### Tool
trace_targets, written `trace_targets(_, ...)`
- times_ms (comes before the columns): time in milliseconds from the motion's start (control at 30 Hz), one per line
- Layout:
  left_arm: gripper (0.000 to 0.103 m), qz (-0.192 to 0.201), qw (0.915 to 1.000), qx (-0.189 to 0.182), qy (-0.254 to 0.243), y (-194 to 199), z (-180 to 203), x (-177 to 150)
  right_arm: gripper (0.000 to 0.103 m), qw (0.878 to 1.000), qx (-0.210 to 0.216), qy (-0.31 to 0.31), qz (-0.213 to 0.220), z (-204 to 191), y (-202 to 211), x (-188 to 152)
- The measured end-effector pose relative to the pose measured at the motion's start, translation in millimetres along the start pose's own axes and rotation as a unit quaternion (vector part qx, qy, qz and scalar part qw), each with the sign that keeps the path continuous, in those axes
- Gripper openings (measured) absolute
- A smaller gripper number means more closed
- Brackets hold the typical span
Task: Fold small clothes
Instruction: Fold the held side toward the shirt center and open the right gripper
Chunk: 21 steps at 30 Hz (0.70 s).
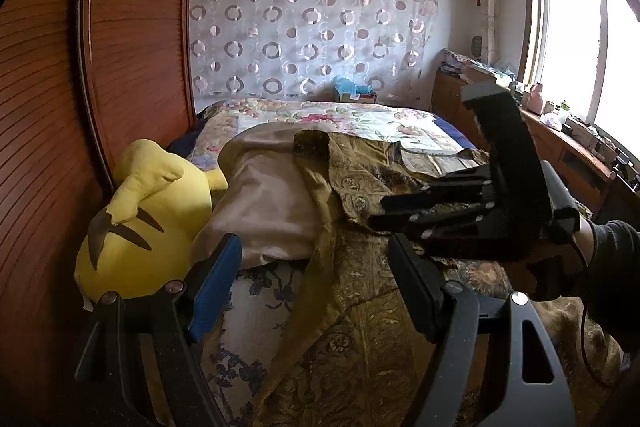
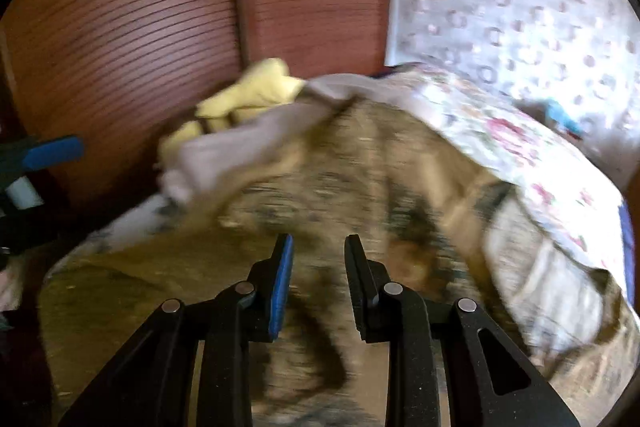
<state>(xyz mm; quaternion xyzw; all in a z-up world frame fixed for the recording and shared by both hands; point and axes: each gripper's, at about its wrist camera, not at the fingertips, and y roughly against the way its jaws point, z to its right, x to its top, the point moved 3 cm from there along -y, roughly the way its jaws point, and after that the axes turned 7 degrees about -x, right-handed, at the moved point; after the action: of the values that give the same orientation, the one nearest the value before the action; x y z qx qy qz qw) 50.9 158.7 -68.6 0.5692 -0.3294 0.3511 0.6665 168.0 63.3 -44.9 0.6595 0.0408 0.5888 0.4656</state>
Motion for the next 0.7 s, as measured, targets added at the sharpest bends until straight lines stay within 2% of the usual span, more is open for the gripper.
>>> trace_targets(100, 0.076, -0.002, 1.0000, 0.002, 0.003, 0, -3, -2, 0.027, 1.000, 0.020, 0.020, -0.011, -16, -12, -2)
trace_targets(200, 0.076, -0.004, 1.0000, 0.003, 0.006, 1, -6, -4, 0.027, 0.999, 0.008, 0.032, -0.024, -20, -22, -4)
trace_targets(267, 0.076, -0.005, 1.0000, 0.003, 0.007, 1, -7, -6, 0.017, 0.999, 0.000, 0.026, -0.022, -18, -23, -1)
trace_targets(300, 0.076, -0.006, 1.0000, 0.003, 0.007, 1, -6, -6, 0.010, 1.000, -0.006, 0.021, -0.019, -15, -20, 0)
trace_targets(400, 0.076, -0.007, 1.0000, 0.000, 0.007, 0, -4, -7, 0.006, 0.999, -0.033, -0.001, -0.006, 0, -16, 7)
trace_targets(700, 0.076, -0.010, 0.9999, -0.010, -0.002, -4, 8, -5, 0.006, 0.991, -0.120, -0.059, 0.010, 47, -3, 9)
